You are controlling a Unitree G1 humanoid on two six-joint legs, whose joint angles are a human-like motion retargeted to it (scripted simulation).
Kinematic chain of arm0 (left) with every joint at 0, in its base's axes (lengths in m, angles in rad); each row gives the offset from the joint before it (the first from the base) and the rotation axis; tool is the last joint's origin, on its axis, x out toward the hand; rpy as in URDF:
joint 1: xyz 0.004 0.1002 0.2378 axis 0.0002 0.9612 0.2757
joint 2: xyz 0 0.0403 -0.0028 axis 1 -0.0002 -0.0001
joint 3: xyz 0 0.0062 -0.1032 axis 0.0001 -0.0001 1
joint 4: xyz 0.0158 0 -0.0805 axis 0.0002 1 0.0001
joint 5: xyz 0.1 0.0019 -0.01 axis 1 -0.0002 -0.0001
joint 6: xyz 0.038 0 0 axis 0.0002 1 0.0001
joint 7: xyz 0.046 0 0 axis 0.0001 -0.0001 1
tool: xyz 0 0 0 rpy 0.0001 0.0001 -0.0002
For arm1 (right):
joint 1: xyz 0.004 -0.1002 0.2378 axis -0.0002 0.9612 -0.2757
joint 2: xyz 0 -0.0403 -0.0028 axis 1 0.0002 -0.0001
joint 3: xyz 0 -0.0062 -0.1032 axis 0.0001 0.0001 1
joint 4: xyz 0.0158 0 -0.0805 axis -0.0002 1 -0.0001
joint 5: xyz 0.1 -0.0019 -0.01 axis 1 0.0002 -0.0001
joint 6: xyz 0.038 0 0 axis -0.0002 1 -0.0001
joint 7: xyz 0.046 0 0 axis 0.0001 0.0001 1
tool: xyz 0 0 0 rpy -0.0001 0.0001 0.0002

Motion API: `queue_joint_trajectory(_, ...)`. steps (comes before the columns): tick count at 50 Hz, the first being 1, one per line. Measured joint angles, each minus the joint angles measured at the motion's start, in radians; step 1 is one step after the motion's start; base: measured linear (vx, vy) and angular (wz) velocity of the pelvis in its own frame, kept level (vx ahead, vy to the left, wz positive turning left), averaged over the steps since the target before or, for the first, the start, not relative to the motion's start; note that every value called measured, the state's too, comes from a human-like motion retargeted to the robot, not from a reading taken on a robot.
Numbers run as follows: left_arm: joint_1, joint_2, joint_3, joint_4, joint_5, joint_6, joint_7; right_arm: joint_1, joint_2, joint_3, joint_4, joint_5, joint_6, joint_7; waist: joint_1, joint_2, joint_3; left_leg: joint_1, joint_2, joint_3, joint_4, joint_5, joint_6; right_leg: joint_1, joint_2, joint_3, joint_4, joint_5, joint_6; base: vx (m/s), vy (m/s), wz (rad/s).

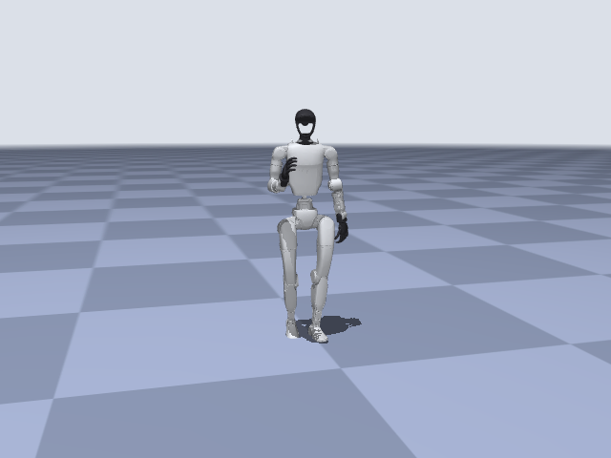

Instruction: Upper body actions

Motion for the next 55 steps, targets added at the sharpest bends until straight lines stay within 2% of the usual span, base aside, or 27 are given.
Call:
queue_joint_trajectory(5, 0.002, -0.013, 0.02, -0.003, -0.059, -0.011, 0.008, -0.013, 0.031, 0.027, 0.174, 0.068, -0.025, 0.019, 0.005, 0.015, -0.019, -0.028, 0.005, -0.007, 0.002, 0.026, -0.004, 0.069, 0.044, -0.004, 0.075, 0.081, 0.017, -0.28, -0.04, 0.02)
queue_joint_trajectory(8, 0.005, -0.018, 0.026, 0.002, -0.079, -0.007, -0.01, -0.019, 0.053, 0.045, 0.299, 0.092, -0.031, 0.022, -0.003, 0.006, -0.034, -0.055, -0.012, -0.01, 0.005, 0.048, -0.004, 0.112, 0.054, 0.017, 0.007, 0.161, 0.052, -0.33, -0.08, 0.09)
queue_joint_trajectory(10, 0.007, -0.019, 0.029, 0.004, -0.082, -0.008, -0.026, -0.022, 0.07, 0.056, 0.387, 0.098, -0.032, 0.039, -0.009, -0.008, -0.043, -0.077, -0.029, -0.004, 0.007, 0.067, -0.005, 0.133, 0.047, 0.036, -0.083, 0.188, 0.029, -0.43, -0.12, 0.03)
queue_joint_trajectory(12, 0.011, -0.016, 0.036, 0.001, -0.075, -0.012, -0.035, -0.029, 0.088, 0.064, 0.482, 0.089, -0.03, 0.07, 0.0, -0.021, -0.048, -0.105, -0.034, 0.009, 0.008, 0.086, -0.007, 0.143, 0.055, 0.077, -0.145, 0.121, 0.009, -0.51, -0.17, -0.28)
queue_joint_trajectory(15, 0.019, -0.009, 0.037, -0.006, -0.066, -0.021, -0.033, -0.048, 0.114, 0.069, 0.644, 0.042, -0.028, 0.104, 0.002, -0.027, -0.04, -0.152, -0.028, 0.005, 0.014, 0.125, -0.023, 0.147, 0.05, 0.048, -0.207, 0.007, -0.045, -0.49, -0.17, -0.23)
queue_joint_trajectory(17, 0.021, -0.006, 0.031, -0.008, -0.063, -0.022, -0.027, -0.065, 0.126, 0.069, 0.754, 0.005, -0.021, 0.115, 0.01, -0.026, -0.027, -0.179, -0.018, 0.011, 0.016, 0.138, -0.049, 0.148, 0.047, 0.014, -0.25, -0.022, -0.078, -0.63, -0.21, -0.24)
queue_joint_trajectory(20, 0.022, -0.007, 0.022, -0.005, -0.055, -0.021, -0.01, -0.098, 0.139, 0.065, 0.959, -0.07, -0.005, 0.142, -0.001, -0.014, 0.007, -0.202, -0.002, 0.006, 0.007, 0.102, -0.11, 0.135, 0.074, 0.024, -0.301, -0.066, -0.111, -0.63, -0.16, 0.06)
queue_joint_trajectory(22, 0.029, -0.011, 0.021, 0.002, -0.037, -0.025, -0.007, -0.117, 0.138, 0.055, 1.092, -0.122, 0.01, 0.162, -0.012, -0.017, 0.017, -0.207, -0.009, 0.02, -0.004, 0.058, -0.108, 0.127, 0.069, -0.01, -0.33, -0.068, -0.122, -0.64, -0.15, 0.37)
queue_joint_trajectory(25, 0.028, -0.014, 0.002, 0.018, 0.0, -0.016, -0.012, -0.14, 0.13, 0.01, 1.287, -0.231, 0.046, 0.139, -0.098, 0.0, 0.034, -0.179, -0.059, -0.066, -0.03, -0.004, -0.081, 0.118, 0.065, -0.137, -0.367, -0.049, -0.124, -0.48, -0.05, 1.35)
queue_joint_trajectory(28, 0.033, -0.02, 0.006, 0.034, 0.034, -0.014, 0.005, -0.152, 0.121, -0.024, 1.489, -0.346, 0.105, 0.014, -0.037, -0.033, 0.051, -0.211, -0.063, -0.092, 0.047, 0.008, -0.103, 0.096, 0.038, -0.082, -0.364, -0.012, -0.115, -0.49, 0.0, -0.29)
queue_joint_trajectory(32, 0.06, -0.028, 0.031, 0.04, 0.068, -0.022, 0.046, -0.174, 0.098, -0.082, 1.768, -0.406, 0.19, -0.062, 0.004, -0.056, 0.047, -0.198, -0.074, -0.133, 0.182, 0.008, -0.155, 0.066, -0.005, -0.102, -0.369, 0.017, -0.072, -0.39, 0.02, -0.14)
queue_joint_trajectory(35, 0.086, -0.034, 0.069, 0.06, 0.054, -0.015, 0.083, -0.167, 0.067, -0.131, 1.919, -0.416, 0.314, 0.01, 0.021, -0.071, 0.024, -0.164, -0.071, -0.129, 0.285, 0.006, -0.206, 0.044, -0.042, -0.134, -0.377, 0.018, -0.039, -0.31, 0.04, -0.12)
queue_joint_trajectory(38, 0.093, -0.028, 0.096, 0.113, 0.017, 0.001, 0.07, -0.101, 0.034, -0.164, 1.919, -0.423, 0.492, 0.162, 0.016, -0.086, -0.006, -0.117, -0.07, -0.114, 0.384, 0.015, -0.245, 0.016, -0.078, -0.139, -0.377, 0.017, -0.013, -0.32, 0.06, -0.04)
queue_joint_trajectory(40, 0.089, -0.016, 0.103, 0.153, -0.002, 0.017, 0.041, -0.064, 0.018, -0.186, 1.919, -0.425, 0.553, 0.243, 0.012, -0.097, -0.026, -0.08, -0.062, -0.084, 0.443, 0.022, -0.263, -0.007, -0.098, -0.129, -0.373, 0.016, -0.001, -0.24, 0.05, -0.07)
queue_joint_trajectory(42, 0.083, -0.003, 0.099, 0.177, -0.01, 0.031, 0.014, -0.031, 0.008, -0.21, 1.919, -0.428, 0.557, 0.295, -0.001, -0.103, -0.044, -0.026, -0.045, -0.05, 0.48, 0.039, -0.275, -0.028, -0.113, -0.128, -0.369, 0.013, 0.007, -0.33, 0.06, 0.07)
queue_joint_trajectory(45, 0.078, 0.009, 0.086, 0.177, -0.008, 0.045, 0.002, 0.011, -0.006, -0.236, 1.919, -0.426, 0.517, 0.309, -0.025, -0.104, -0.065, 0.068, -0.014, -0.003, 0.499, 0.074, -0.305, -0.054, -0.127, -0.141, -0.366, 0.003, 0.02, -0.32, 0.06, 0.19)
queue_joint_trajectory(48, 0.052, 0.01, 0.067, 0.173, -0.005, 0.041, 0.028, 0.041, -0.017, -0.257, 1.919, -0.414, 0.467, 0.269, -0.057, -0.087, -0.08, 0.149, 0.019, 0.021, 0.482, 0.143, -0.362, -0.083, -0.127, -0.15, -0.36, 0.002, 0.035, -0.39, 0.11, 0.36)
queue_joint_trajectory(51, 0.019, 0.001, 0.033, 0.143, -0.007, 0.036, 0.052, 0.066, -0.02, -0.281, 1.908, -0.391, 0.436, 0.234, -0.09, -0.052, -0.094, 0.206, 0.027, -0.045, 0.39, 0.212, -0.438, -0.118, -0.114, -0.171, -0.356, 0.018, 0.049, -0.38, 0.15, 0.51)
queue_joint_trajectory(52, 0.007, -0.003, 0.021, 0.129, -0.007, 0.032, 0.058, 0.072, -0.018, -0.288, 1.907, -0.381, 0.433, 0.229, -0.096, -0.038, -0.098, 0.22, 0.029, -0.075, 0.338, 0.212, -0.444, -0.132, -0.106, -0.183, -0.354, 0.033, 0.051, -0.57, 0.26, 0.34)
queue_joint_trajectory(55, -0.049, -0.018, -0.028, 0.081, -0.008, 0.013, 0.057, 0.067, -0.014, -0.315, 1.908, -0.348, 0.437, 0.234, -0.113, 0.007, -0.091, 0.246, 0.038, -0.206, 0.204, 0.131, -0.381, -0.172, -0.083, -0.193, -0.343, 0.103, 0.045, -0.52, 0.25, 0.54)
